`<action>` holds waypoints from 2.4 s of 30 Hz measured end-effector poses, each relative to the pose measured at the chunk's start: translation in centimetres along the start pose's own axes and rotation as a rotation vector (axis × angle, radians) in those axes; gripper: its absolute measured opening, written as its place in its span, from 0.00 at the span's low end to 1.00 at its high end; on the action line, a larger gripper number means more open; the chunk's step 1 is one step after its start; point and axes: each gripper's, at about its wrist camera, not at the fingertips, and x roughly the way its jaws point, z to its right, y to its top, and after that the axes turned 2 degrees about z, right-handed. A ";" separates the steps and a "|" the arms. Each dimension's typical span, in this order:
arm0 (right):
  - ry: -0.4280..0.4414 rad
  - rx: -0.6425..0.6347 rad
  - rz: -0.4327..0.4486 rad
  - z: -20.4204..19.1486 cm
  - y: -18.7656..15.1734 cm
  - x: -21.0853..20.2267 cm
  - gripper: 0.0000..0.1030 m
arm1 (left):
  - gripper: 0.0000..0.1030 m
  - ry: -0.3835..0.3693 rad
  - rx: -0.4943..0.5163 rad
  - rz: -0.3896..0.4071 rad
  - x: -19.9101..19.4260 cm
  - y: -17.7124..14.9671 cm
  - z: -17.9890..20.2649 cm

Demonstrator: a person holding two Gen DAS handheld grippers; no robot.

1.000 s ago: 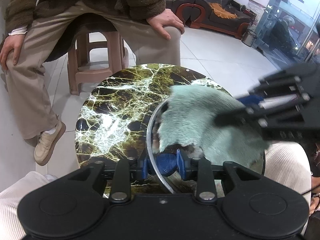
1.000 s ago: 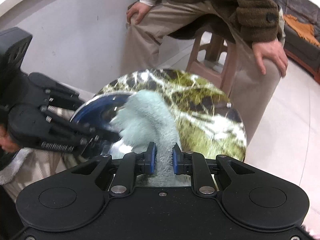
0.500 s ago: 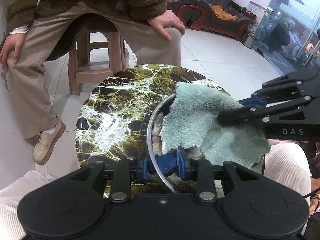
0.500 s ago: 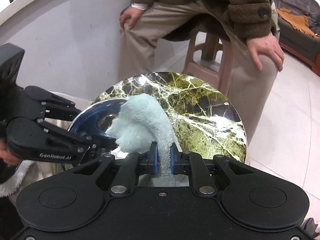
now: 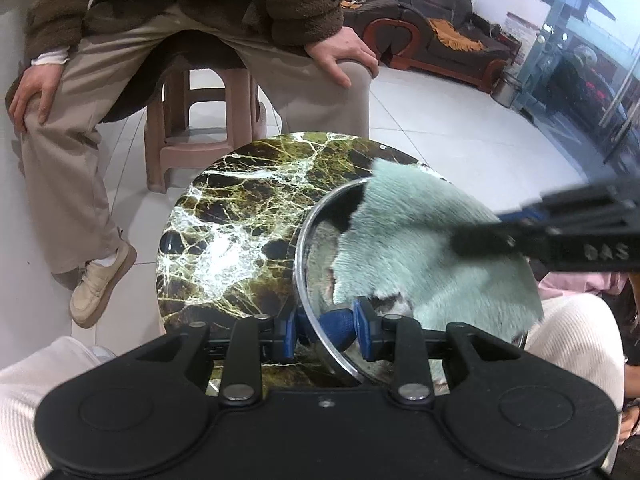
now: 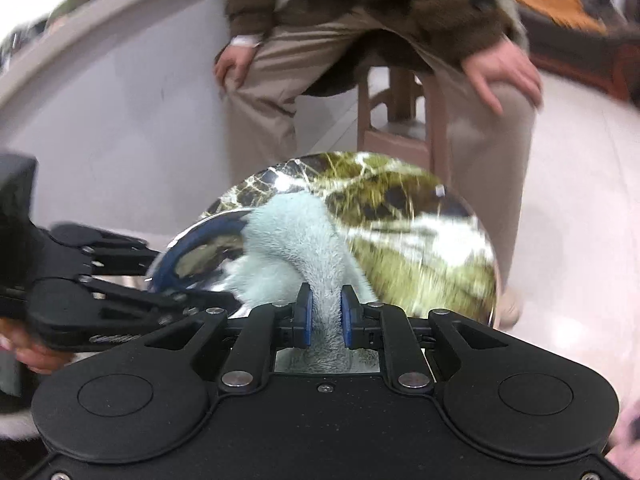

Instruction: Clean bowl

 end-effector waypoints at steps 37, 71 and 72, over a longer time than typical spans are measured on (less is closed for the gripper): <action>0.046 -0.462 -0.119 -4.0 5.2 4.3 0.13 | 0.11 0.030 -0.050 -0.023 -1.5 1.2 -1.5; -0.001 -0.542 -0.089 -5.4 4.4 3.0 0.25 | 0.13 0.053 -0.122 -0.023 -1.1 0.6 -1.7; -0.001 -0.542 -0.088 -5.4 4.4 3.0 0.25 | 0.13 0.053 -0.122 -0.023 -1.1 0.6 -1.8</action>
